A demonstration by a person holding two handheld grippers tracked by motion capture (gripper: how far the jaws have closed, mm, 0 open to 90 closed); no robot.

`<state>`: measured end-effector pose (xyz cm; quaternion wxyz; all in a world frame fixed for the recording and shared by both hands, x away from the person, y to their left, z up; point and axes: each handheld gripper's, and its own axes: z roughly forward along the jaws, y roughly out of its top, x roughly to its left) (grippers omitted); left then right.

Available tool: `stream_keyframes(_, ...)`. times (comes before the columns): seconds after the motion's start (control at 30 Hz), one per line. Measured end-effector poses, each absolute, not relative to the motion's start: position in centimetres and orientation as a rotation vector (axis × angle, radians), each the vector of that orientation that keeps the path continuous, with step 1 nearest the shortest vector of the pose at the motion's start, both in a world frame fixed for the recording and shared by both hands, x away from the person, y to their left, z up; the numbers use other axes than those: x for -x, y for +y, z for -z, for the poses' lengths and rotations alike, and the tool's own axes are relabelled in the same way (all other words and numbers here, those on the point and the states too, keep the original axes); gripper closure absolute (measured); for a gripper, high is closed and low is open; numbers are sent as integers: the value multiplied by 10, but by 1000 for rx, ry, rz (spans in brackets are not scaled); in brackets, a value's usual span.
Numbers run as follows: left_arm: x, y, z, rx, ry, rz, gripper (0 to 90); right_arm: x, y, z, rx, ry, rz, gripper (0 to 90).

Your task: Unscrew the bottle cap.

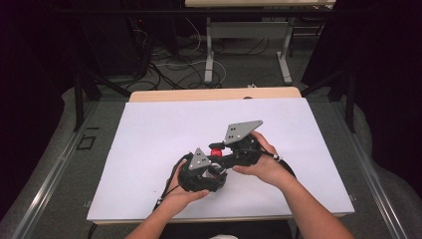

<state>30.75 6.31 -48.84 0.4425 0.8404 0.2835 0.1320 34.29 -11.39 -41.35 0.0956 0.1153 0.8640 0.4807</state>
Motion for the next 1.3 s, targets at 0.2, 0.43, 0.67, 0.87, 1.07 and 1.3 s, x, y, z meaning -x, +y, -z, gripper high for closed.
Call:
stream_keyframes(0.2,-307,63,489,-2096,708,-315,301,-342,-115,414,-347,2567,-1425,491)
stream_keyframes(0.43,-310,66,489,-2085,728,-320,301,-329,-113,411,-451,2455,-1362,476)
stream_keyframes(0.67,-310,64,490,-2084,734,-332,301,-321,-106,415,-504,2437,-1346,508)
stream_keyframes(0.87,-309,64,490,-2091,723,-321,301,-324,-102,416,-476,2436,-1342,587)
stream_keyframes(1.07,-309,64,491,-2088,723,-326,301,-337,-107,414,-435,2509,-1395,610)
stream_keyframes(1.3,-309,65,489,-2088,720,-319,301,-343,-112,412,-390,2537,-1434,613)
